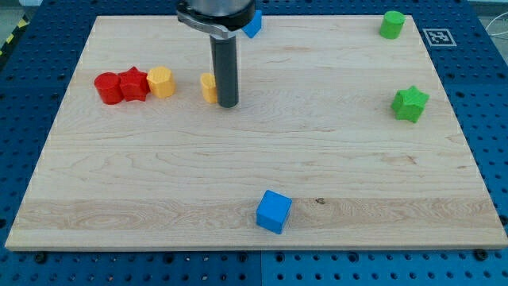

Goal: Push yellow heart to the yellow hexagon

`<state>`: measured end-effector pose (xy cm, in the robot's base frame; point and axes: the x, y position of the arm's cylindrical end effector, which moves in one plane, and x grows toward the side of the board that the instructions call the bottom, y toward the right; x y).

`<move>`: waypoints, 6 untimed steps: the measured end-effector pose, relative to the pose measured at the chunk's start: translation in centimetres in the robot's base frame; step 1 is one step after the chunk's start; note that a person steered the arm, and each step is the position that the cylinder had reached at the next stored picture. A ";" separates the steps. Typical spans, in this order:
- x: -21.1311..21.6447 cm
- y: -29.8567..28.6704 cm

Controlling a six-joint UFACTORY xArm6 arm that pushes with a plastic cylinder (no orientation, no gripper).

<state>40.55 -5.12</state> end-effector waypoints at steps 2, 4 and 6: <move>0.0 -0.1; -1.4 0.3; -2.0 -1.7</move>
<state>38.53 -6.86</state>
